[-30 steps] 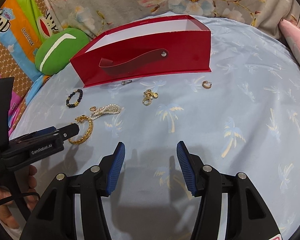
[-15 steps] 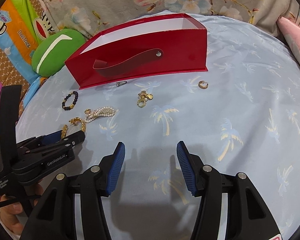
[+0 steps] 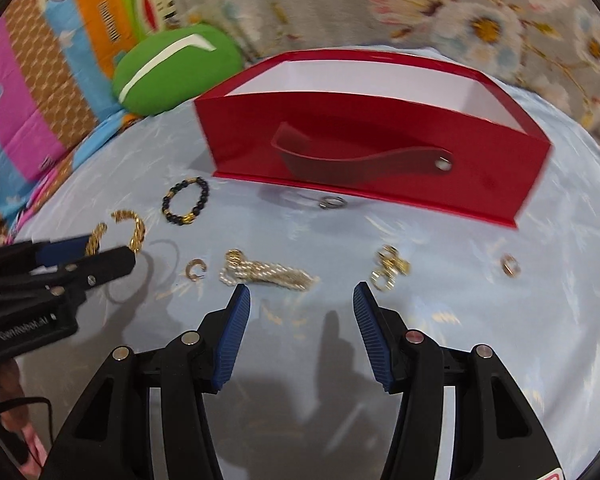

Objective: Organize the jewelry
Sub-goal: 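Grasp the pearl bracelet with the right gripper while the left gripper grasps the gold bangle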

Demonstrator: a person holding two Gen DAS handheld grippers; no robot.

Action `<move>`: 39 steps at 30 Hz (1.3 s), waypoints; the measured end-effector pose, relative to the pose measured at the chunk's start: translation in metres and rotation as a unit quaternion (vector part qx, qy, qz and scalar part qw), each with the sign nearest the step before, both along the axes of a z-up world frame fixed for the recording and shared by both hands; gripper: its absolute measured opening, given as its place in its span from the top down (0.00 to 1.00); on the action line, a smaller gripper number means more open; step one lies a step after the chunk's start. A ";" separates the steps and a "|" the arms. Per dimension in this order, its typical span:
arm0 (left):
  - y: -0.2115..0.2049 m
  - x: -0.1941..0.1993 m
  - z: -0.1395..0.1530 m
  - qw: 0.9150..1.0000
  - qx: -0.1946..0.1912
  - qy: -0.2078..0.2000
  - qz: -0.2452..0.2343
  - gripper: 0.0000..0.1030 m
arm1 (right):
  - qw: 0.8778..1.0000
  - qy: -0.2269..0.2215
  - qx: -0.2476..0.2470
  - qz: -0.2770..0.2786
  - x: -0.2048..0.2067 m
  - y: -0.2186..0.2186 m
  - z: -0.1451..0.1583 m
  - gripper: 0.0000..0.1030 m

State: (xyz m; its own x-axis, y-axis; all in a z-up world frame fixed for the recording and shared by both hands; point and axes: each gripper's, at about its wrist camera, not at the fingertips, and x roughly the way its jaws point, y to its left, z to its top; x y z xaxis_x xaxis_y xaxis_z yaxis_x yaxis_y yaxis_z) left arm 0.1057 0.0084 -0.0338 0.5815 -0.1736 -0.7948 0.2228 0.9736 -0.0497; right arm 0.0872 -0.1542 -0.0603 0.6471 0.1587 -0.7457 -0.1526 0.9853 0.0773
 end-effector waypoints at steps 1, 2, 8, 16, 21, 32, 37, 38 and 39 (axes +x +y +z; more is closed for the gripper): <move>0.003 0.001 0.000 1.000 -0.001 0.002 0.003 0.47 | 1.000 -0.001 -0.003 0.020 0.004 0.003 -0.001 0.48; 0.004 0.002 -0.001 1.000 -0.002 0.004 0.004 0.47 | 0.999 -0.001 -0.007 0.041 0.007 0.005 -0.002 0.48; 0.013 0.006 -0.004 1.000 -0.007 0.012 0.011 0.47 | 0.989 0.022 -0.040 0.139 0.029 0.009 -0.007 0.48; 0.016 0.010 -0.009 1.000 -0.007 0.021 0.014 0.47 | 0.983 0.057 -0.028 0.172 0.042 0.013 -0.018 0.59; 0.015 0.012 -0.009 1.000 -0.008 0.023 0.011 0.47 | 0.988 0.066 -0.008 0.140 0.038 0.010 -0.017 0.90; -0.001 0.018 0.004 1.000 0.000 0.019 0.001 0.47 | 0.996 0.034 0.076 0.023 0.002 -0.016 0.014 0.92; -0.016 0.025 0.018 1.000 0.006 0.007 -0.007 0.47 | 0.995 0.000 0.092 -0.032 -0.008 -0.042 0.048 0.92; -0.020 0.027 0.022 1.000 0.007 0.003 -0.009 0.47 | 0.995 -0.007 0.095 -0.043 -0.009 -0.048 0.056 0.92; -0.023 0.029 0.026 1.000 0.007 0.000 -0.010 0.47 | 0.994 -0.013 0.098 -0.050 -0.010 -0.054 0.062 0.92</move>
